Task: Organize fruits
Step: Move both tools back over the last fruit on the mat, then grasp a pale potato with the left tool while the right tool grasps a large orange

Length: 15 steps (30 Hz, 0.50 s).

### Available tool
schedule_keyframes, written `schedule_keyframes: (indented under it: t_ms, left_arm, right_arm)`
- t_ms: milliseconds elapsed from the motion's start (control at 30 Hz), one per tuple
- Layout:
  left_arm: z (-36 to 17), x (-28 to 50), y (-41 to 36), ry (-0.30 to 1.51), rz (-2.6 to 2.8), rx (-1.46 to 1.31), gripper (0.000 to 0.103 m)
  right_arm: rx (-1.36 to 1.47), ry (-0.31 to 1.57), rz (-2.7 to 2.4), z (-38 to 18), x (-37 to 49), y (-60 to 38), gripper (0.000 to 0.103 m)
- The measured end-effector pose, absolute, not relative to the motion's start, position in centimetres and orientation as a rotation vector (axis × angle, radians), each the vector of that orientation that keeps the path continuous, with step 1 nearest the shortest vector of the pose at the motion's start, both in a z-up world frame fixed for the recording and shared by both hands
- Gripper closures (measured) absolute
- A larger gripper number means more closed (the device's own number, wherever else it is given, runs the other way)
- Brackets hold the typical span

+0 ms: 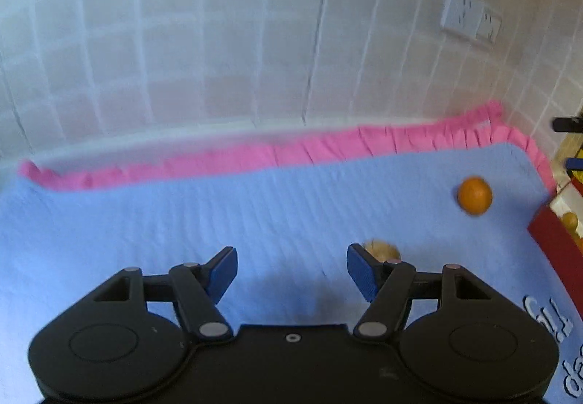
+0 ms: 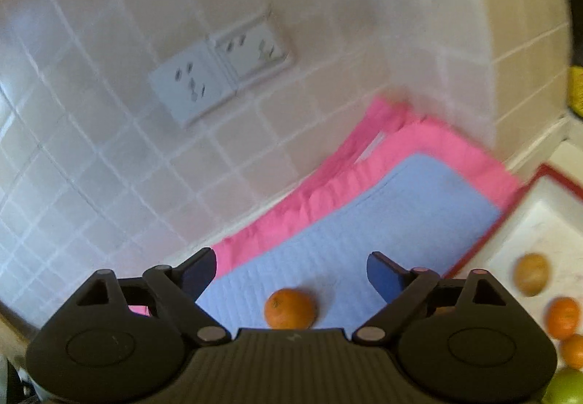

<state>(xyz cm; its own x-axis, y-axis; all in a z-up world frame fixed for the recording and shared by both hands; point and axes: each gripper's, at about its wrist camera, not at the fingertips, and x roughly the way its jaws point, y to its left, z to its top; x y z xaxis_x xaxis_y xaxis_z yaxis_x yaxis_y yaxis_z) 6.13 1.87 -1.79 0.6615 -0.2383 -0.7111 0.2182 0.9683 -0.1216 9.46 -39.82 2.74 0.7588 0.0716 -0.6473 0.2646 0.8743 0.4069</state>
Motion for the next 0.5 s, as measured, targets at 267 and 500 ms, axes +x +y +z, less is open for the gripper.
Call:
schedule_keyframes:
  t_ms: [267, 500]
  left_arm:
    - [-6.0, 8.1, -1.3, 0.899, -0.347, 0.009, 0.024]
    - [-7.7, 9.4, -3.7, 0.937, -0.416, 0.033, 0.024]
  right_arm:
    - [0.408, 0.873, -0.086, -3.3, 14.6, -35.4, 0.012]
    - [0.261, 0.944, -0.102, -6.6, 16.7, -32.5, 0.012]
